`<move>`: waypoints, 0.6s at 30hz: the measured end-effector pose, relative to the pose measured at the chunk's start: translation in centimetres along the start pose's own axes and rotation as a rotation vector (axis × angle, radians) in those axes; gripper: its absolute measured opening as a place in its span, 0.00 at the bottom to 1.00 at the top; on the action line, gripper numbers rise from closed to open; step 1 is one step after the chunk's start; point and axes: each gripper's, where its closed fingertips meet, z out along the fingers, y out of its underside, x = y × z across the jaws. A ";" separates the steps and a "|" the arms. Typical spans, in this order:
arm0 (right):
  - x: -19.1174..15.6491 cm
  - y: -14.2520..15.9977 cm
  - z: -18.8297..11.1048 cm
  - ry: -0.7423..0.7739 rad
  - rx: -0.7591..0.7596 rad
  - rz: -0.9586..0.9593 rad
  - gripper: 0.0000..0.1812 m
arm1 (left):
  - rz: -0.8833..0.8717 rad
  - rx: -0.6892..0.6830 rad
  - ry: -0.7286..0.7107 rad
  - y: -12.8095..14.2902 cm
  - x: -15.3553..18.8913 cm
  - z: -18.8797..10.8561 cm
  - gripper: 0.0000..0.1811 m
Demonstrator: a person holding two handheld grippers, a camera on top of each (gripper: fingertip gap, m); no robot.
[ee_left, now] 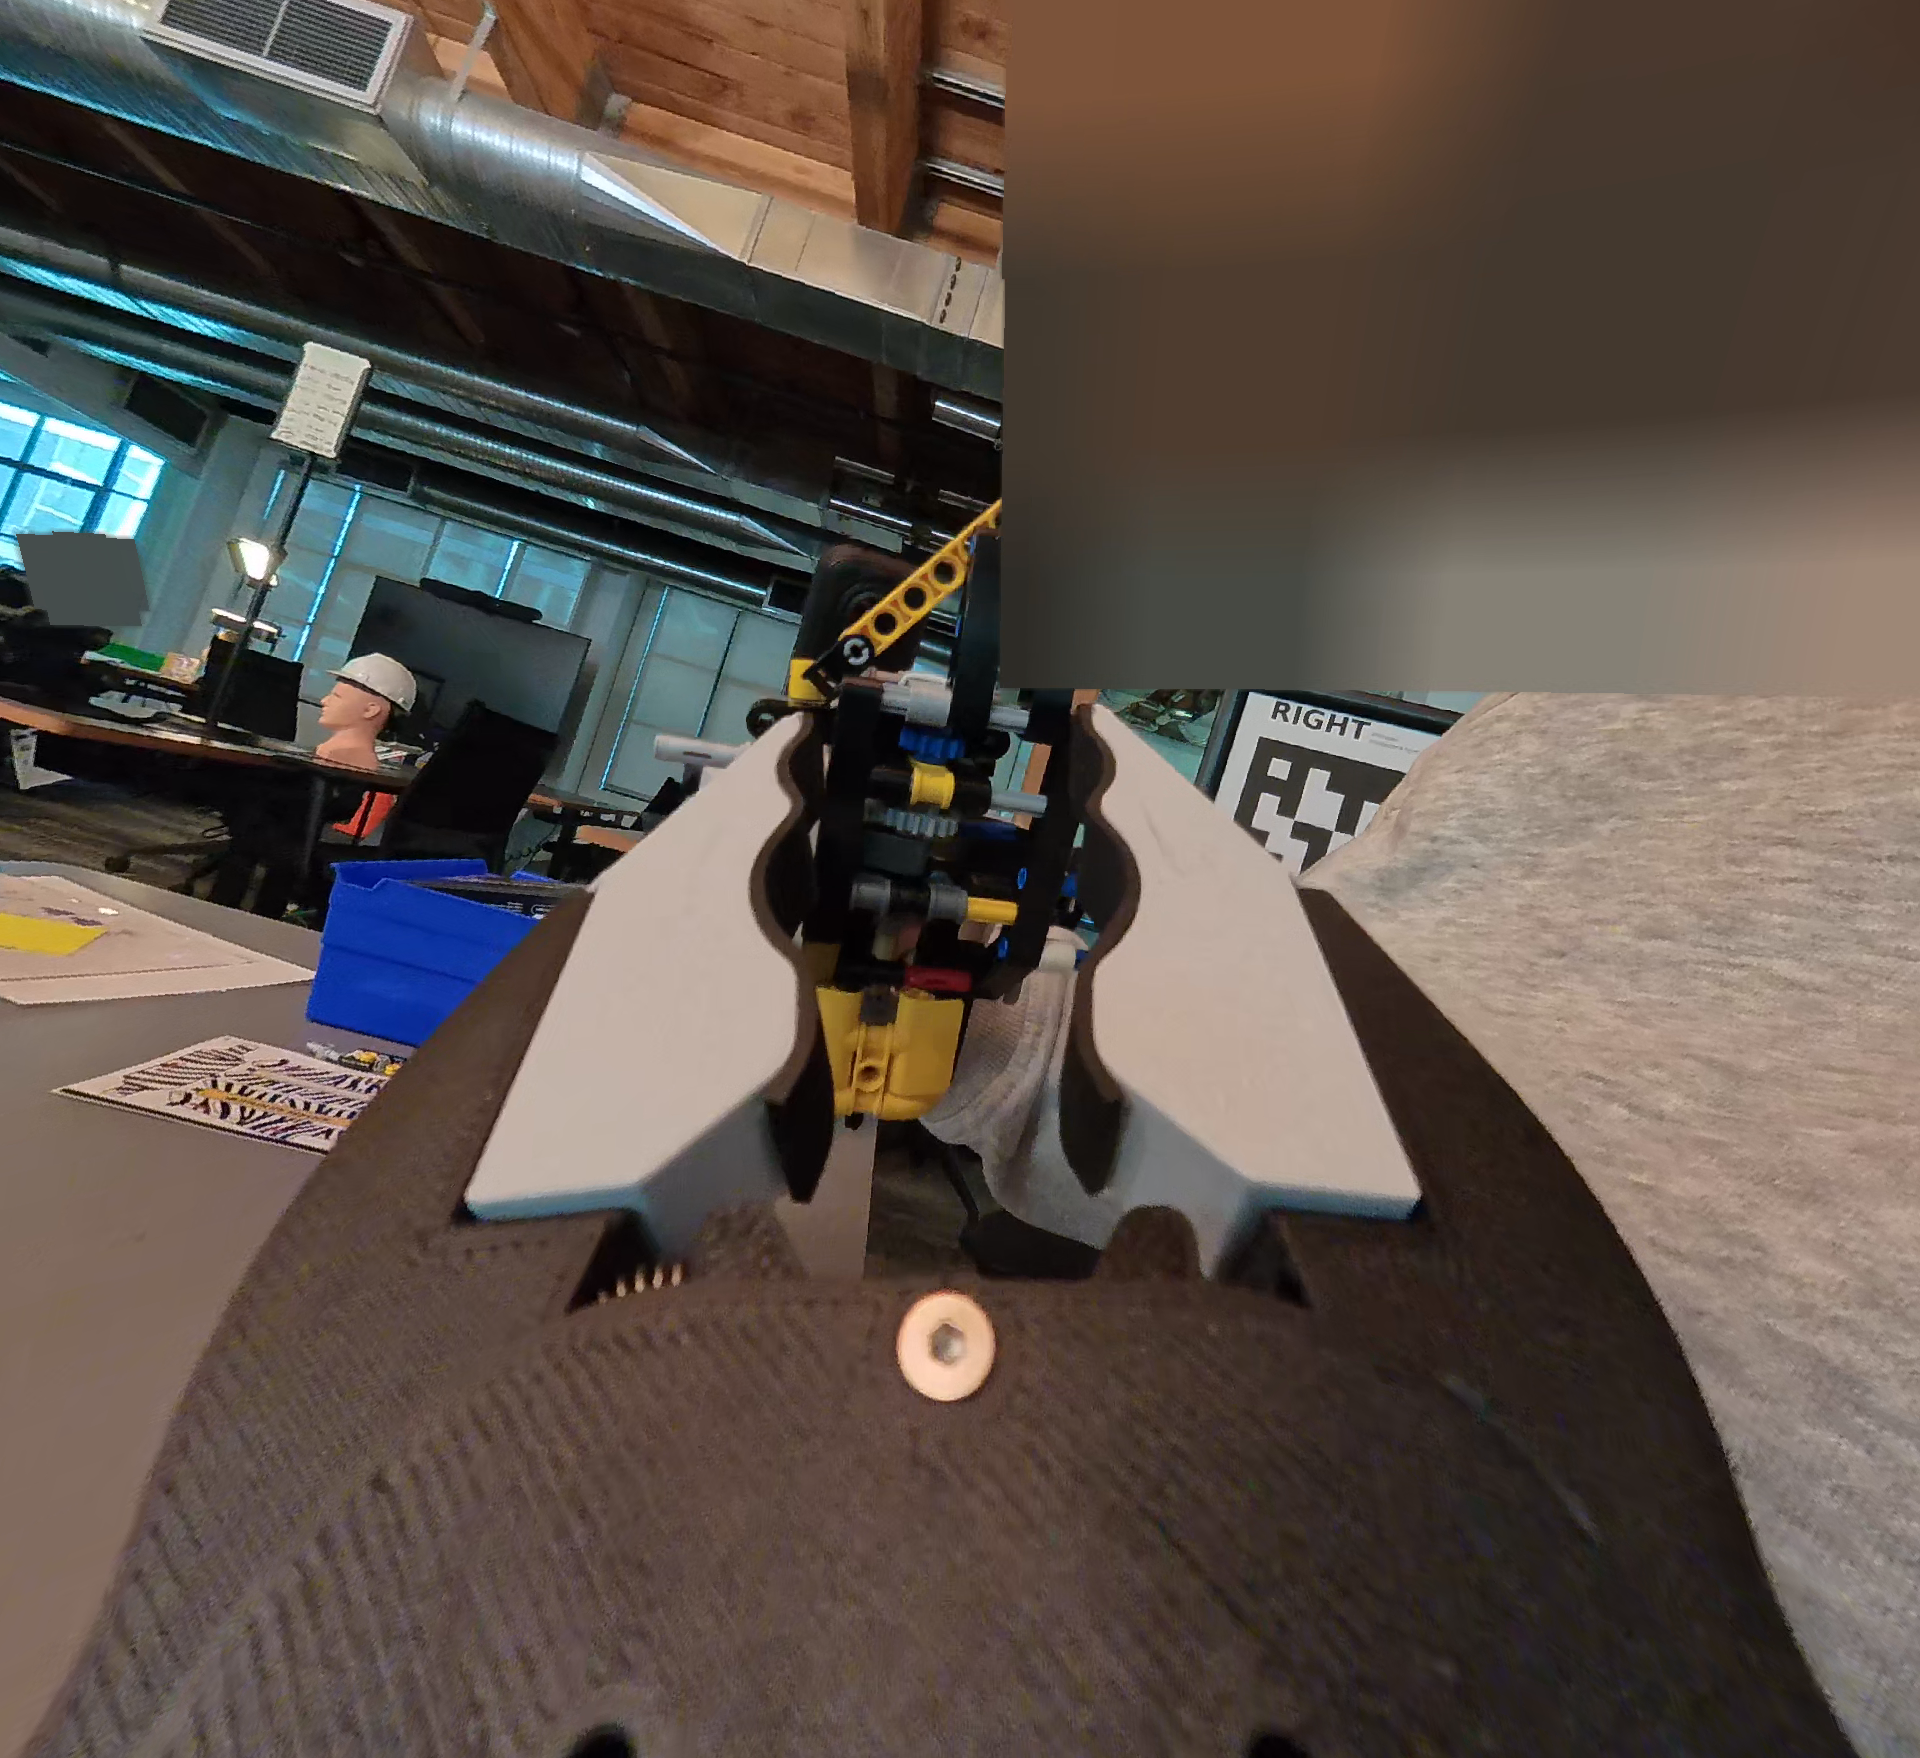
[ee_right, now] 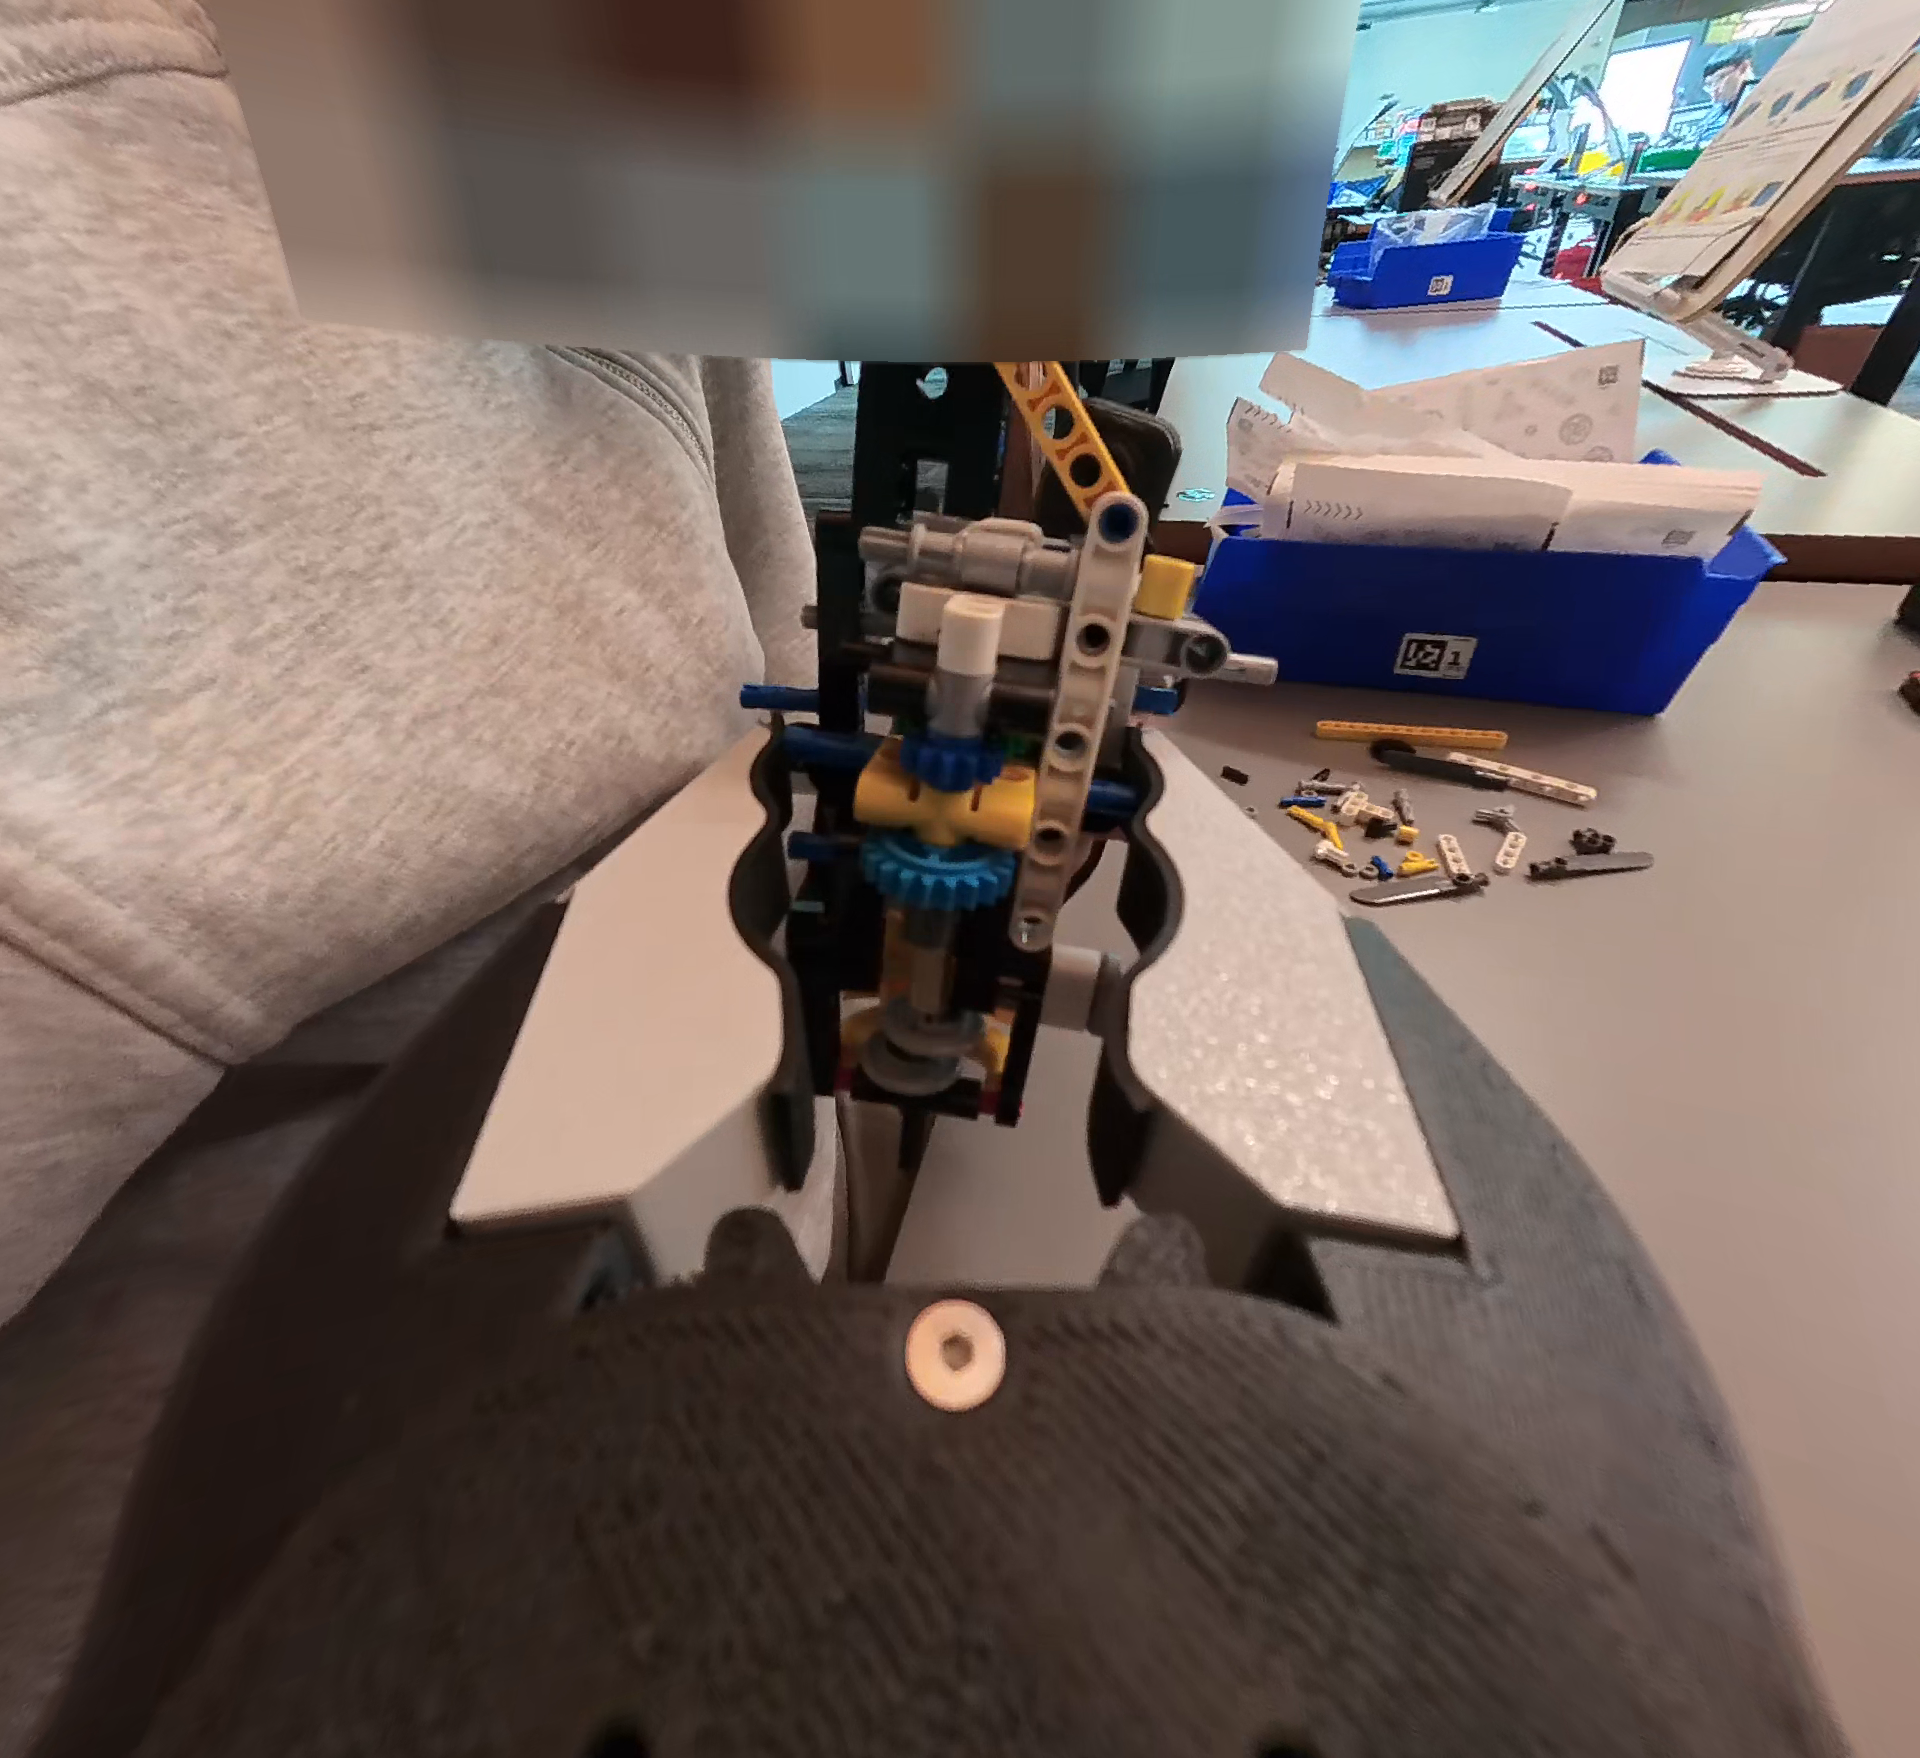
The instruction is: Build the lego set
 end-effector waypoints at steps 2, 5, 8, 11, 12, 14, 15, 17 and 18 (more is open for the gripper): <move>-0.1 0.2 0.0 -0.001 -0.002 0.000 0.35 | 0.001 -0.003 0.002 0.1 0.1 0.1 0.26; 0.0 0.4 0.1 0.002 -0.012 0.002 0.35 | -0.001 -0.011 0.003 0.2 0.1 0.1 0.26; 0.1 0.5 0.0 0.002 -0.017 0.009 0.35 | -0.002 -0.017 -0.003 0.3 -0.1 0.1 0.26; 0.1 0.5 0.0 0.005 -0.016 0.019 0.35 | -0.003 -0.019 -0.008 0.4 -0.2 0.0 0.26; 0.1 0.6 0.0 0.006 -0.015 0.024 0.35 | -0.004 -0.017 -0.010 0.4 -0.3 0.0 0.25; 0.2 0.7 -0.1 0.004 -0.011 0.060 0.34 | -0.008 -0.018 -0.018 0.5 -0.5 0.0 0.25; 0.2 0.6 -0.2 -0.003 -0.002 0.085 0.35 | -0.007 -0.022 -0.021 0.6 -0.5 0.0 0.25; 0.2 0.4 -0.5 -0.010 0.032 0.112 0.35 | -0.006 -0.029 -0.030 0.8 -0.7 0.0 0.25; 0.2 0.4 -0.6 -0.008 0.046 0.122 0.35 | -0.007 -0.029 -0.031 0.8 -0.7 0.0 0.25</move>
